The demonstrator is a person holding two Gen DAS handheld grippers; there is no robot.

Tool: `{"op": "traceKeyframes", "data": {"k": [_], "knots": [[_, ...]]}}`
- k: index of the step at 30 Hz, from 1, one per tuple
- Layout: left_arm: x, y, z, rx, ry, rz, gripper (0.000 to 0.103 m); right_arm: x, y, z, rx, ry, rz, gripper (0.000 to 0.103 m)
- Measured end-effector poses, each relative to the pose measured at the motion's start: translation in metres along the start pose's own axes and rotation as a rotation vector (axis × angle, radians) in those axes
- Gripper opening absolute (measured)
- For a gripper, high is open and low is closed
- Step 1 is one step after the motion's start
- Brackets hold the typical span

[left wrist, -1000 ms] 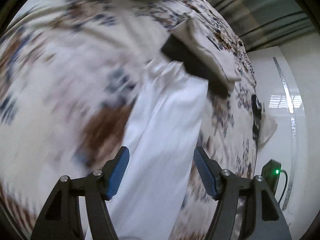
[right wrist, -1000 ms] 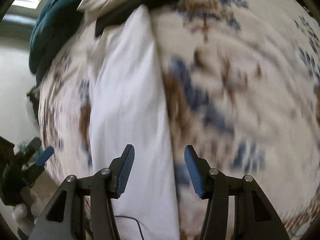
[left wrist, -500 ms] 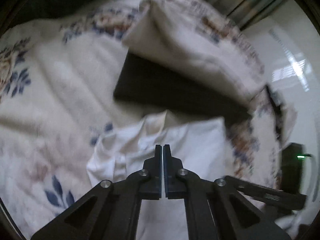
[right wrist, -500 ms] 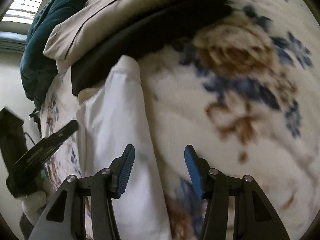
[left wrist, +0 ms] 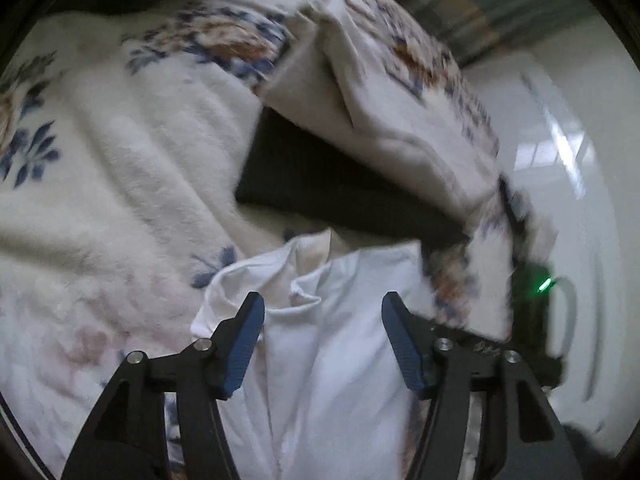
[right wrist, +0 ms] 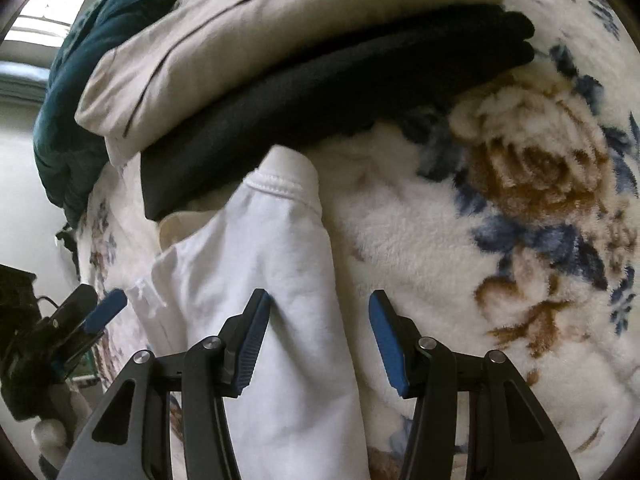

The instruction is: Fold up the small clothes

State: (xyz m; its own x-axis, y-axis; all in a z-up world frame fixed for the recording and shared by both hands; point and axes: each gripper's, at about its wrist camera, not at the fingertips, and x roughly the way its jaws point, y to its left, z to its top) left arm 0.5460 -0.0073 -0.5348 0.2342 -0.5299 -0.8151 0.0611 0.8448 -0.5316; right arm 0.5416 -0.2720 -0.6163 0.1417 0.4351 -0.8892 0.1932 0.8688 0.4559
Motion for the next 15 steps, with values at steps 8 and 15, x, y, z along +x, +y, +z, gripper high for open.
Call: {"op": "traceKeyframes", "data": {"k": [8, 15], "knots": [[-0.002, 0.005, 0.002, 0.049, -0.043, 0.059, 0.000, 0.012, 0.018, 0.000, -0.074, -0.008, -0.032, 0.017], [0.017, 0.048, 0.010, -0.032, -0.005, 0.100, 0.001, 0.013, 0.015, 0.005, -0.038, -0.030, -0.032, 0.011]]}}
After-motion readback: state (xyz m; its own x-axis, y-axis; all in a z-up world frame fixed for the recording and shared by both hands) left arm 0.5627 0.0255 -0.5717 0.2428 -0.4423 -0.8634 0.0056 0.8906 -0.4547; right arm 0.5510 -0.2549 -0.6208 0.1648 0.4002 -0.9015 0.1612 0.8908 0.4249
